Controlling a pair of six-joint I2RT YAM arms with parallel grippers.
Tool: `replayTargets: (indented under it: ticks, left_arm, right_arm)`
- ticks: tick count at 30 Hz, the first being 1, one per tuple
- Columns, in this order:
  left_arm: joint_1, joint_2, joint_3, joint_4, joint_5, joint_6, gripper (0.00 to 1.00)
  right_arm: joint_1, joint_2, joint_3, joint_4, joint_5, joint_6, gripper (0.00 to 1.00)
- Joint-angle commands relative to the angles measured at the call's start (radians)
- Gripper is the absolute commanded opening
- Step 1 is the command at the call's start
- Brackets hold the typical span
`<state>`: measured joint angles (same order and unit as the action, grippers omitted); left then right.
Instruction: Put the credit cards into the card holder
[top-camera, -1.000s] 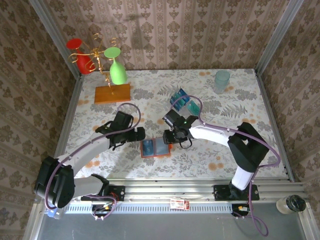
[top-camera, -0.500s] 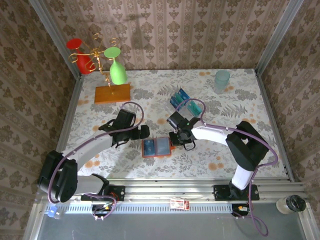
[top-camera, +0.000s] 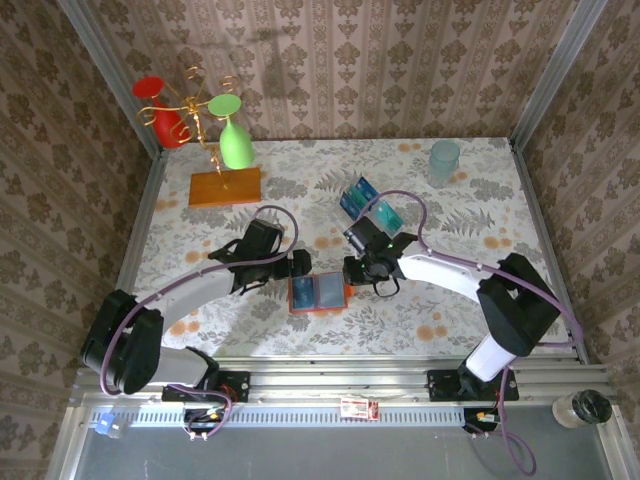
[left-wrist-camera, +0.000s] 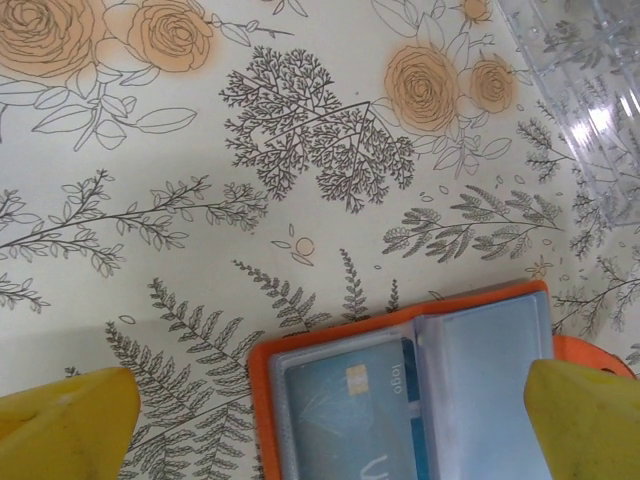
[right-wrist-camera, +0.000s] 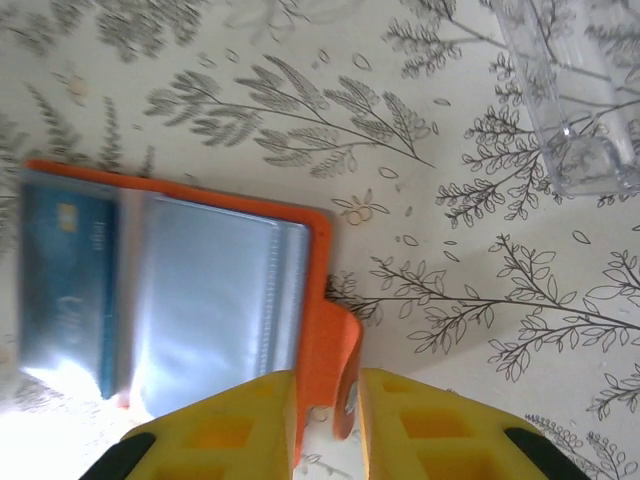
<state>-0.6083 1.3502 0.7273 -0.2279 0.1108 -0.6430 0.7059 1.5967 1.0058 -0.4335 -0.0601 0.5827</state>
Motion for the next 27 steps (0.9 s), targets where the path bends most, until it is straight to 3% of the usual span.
replayTargets:
  ticks: [1,7,27]
  left_arm:
    - [-0.008,0.016,0.010,0.034,0.020,-0.032,1.00]
    - [-0.011,0.018,-0.018,0.079,0.032,-0.073,1.00]
    - [-0.034,0.071,-0.049,0.136,0.059,-0.115,1.00]
  right_arm:
    - [0.018,-0.038,-0.010,-0.006,-0.033,0.031,0.20]
    - [0.060,-0.005,-0.019,0.075,-0.080,0.091,0.09]
    - [0.075,0.140,-0.139,0.243,-0.067,0.165,0.01]
